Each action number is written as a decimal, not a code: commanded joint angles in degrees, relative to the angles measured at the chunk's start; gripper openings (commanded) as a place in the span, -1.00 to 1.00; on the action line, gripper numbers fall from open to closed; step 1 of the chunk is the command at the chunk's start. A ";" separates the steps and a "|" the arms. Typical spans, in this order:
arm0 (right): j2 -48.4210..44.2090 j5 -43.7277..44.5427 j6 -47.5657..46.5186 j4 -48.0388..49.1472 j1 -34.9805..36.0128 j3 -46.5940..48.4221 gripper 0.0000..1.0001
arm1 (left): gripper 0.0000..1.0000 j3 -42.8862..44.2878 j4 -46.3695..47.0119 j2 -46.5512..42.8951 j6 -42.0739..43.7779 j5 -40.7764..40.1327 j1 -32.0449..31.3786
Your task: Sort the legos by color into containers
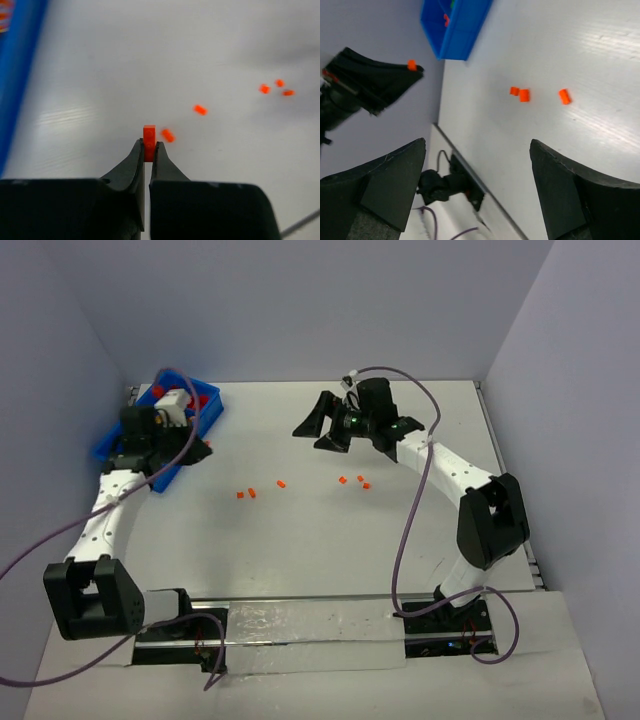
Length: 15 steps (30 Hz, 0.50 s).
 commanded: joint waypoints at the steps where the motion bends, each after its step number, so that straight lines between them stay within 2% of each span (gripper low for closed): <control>1: -2.84 1.96 -18.21 -5.87 -1.74 6.02 0.90 | -1.00 5.72 -14.39 1.26 17.81 4.13 11.43; 2: -3.02 2.17 -21.39 -9.15 -1.83 7.14 0.94 | -1.00 6.56 -16.63 2.02 21.75 5.13 16.23; 3: -3.10 3.11 -26.74 -11.13 -2.00 7.66 0.95 | -1.00 8.69 -17.93 4.06 23.15 4.79 18.31; 8: -3.72 8.86 -36.06 -18.74 -2.17 7.58 1.00 | -1.00 17.44 -24.58 13.77 28.67 3.15 28.19; 15: -4.25 11.54 -39.81 -20.27 -3.18 5.17 1.00 | -1.00 28.58 -28.07 27.22 31.14 0.60 30.96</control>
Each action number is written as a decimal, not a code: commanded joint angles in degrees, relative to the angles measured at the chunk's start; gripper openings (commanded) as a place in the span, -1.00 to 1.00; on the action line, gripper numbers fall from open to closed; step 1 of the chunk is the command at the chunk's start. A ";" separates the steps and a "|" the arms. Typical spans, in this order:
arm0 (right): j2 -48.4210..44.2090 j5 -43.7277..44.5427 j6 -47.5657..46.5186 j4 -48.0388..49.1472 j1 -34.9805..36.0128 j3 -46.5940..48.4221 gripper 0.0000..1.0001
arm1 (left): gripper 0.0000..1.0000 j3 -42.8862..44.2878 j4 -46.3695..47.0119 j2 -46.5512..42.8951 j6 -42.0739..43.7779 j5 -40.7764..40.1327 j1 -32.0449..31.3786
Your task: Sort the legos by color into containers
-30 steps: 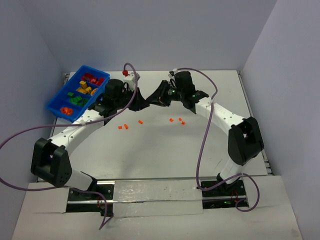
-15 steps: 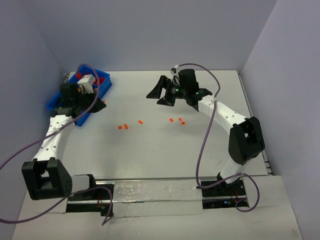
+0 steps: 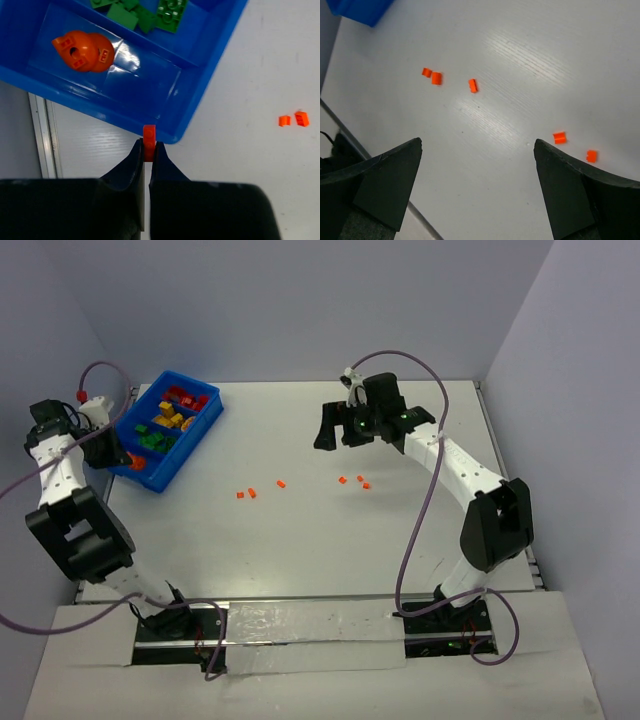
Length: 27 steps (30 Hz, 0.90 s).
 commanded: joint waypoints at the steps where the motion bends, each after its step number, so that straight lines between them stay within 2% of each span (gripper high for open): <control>1: -2.81 2.98 -5.20 -1.81 -0.94 -0.67 1.00 | -0.99 6.01 -3.80 4.43 3.80 -0.31 0.12; 11: -1.24 1.92 -5.46 -2.51 -1.81 -2.03 1.00 | -0.94 13.37 -3.67 12.37 4.59 -2.94 -0.49; 17: -0.77 1.68 -5.51 -2.81 -2.25 -2.42 1.00 | -0.75 16.51 -3.29 15.55 5.03 -4.31 -2.17; 23: -0.54 1.84 -5.37 -3.12 -2.34 -2.56 1.00 | -0.68 18.17 -2.00 17.96 4.50 -5.47 -3.99; 27: -0.61 2.08 -5.62 -3.55 -2.43 -2.74 1.00 | -0.49 19.43 -1.98 19.57 4.41 -5.90 -4.97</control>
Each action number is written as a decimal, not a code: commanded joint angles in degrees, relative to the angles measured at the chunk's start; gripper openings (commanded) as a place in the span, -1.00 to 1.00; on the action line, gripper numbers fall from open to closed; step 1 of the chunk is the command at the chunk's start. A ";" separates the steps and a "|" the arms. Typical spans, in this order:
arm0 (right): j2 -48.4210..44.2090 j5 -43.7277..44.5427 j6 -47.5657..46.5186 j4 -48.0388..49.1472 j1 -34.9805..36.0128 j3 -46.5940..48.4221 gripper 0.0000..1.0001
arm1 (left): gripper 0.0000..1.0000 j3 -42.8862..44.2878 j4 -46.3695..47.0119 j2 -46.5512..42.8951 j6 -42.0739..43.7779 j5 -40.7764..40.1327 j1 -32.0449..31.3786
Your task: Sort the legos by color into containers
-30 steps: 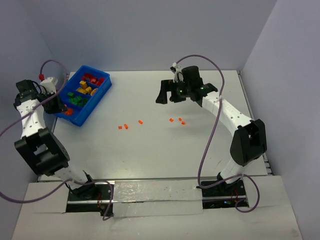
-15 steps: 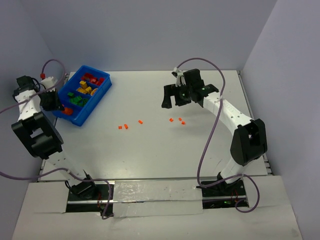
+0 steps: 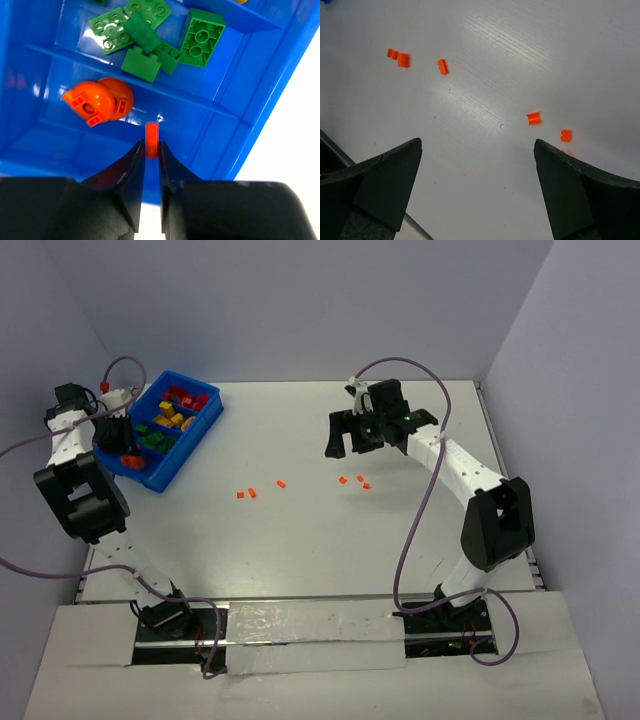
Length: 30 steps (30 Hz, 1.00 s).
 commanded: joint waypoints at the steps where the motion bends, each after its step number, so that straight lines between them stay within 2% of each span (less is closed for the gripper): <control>1: -0.69 0.26 -0.85 -0.70 -0.63 -0.22 1.00 | -0.45 3.54 0.83 1.28 0.43 -0.77 -0.82; 10: -0.45 0.75 -1.55 -1.28 -1.10 -0.43 1.00 | -0.20 3.32 0.48 1.00 0.82 -0.77 -0.84; 16: -0.63 7.31 -6.39 -4.00 -1.19 -2.70 0.99 | -0.11 8.31 -1.19 -3.47 -1.61 6.07 -1.02; 19: -0.33 13.60 -13.01 -5.67 -1.26 -7.01 0.84 | -0.10 8.16 0.56 -8.13 -2.55 7.32 -3.01; 22: 0.89 18.18 -16.74 -6.52 -1.43 -9.99 0.54 | -0.09 3.80 3.46 -14.89 -2.27 6.65 -6.10; 25: 2.33 19.64 -18.53 -6.29 -1.67 -11.74 0.30 | -0.06 0.20 5.59 -18.78 -2.10 5.42 -9.57; 30: 5.73 18.51 -18.91 -5.81 -1.89 -10.54 0.10 | -0.06 -3.57 6.19 -22.64 -2.71 4.55 -13.62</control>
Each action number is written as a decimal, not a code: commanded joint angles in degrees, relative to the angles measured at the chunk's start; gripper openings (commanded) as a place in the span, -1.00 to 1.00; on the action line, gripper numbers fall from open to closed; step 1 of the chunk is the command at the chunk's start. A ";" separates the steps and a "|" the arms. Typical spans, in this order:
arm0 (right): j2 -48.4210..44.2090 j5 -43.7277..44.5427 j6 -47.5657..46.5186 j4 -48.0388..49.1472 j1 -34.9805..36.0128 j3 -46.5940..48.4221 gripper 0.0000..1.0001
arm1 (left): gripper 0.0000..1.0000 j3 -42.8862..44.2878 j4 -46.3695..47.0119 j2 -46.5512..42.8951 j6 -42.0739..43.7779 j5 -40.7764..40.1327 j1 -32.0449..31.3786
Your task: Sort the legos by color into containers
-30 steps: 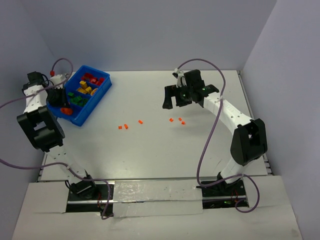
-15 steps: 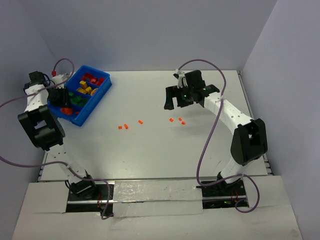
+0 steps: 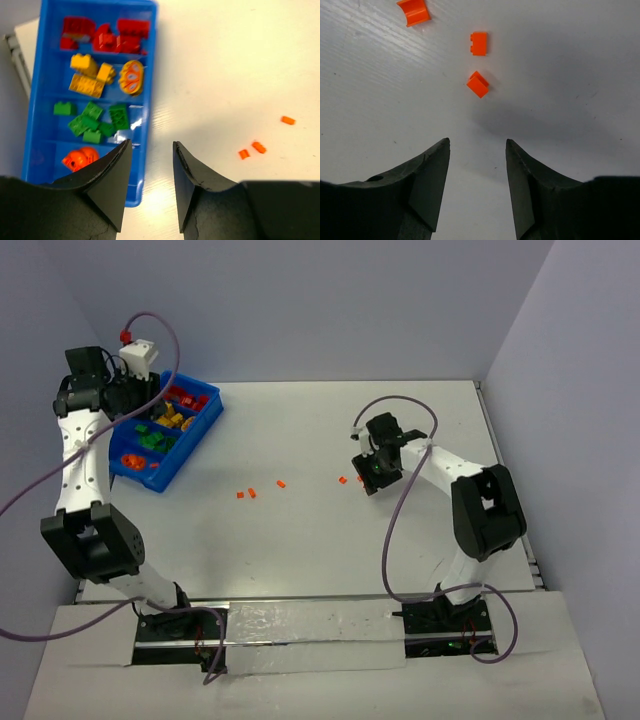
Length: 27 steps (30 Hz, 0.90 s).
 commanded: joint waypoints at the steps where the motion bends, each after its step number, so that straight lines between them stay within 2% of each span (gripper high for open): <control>1: 2.79 1.40 -2.27 0.84 -0.51 2.41 0.09 | -0.06 -2.59 2.20 -2.20 -0.91 0.36 -1.99; 19: 13.05 -2.84 -10.18 1.18 -0.57 10.41 0.16 | -0.05 -2.57 1.61 -2.52 -2.37 1.71 -3.04; 23: 14.49 -4.08 -12.81 0.56 -0.66 11.22 0.11 | -0.05 -2.29 1.43 -2.52 -2.28 1.69 -3.11; 27: 15.50 -4.88 -14.75 -0.03 -0.74 11.80 -0.02 | -0.05 -2.00 1.26 -2.52 -2.24 1.71 -3.04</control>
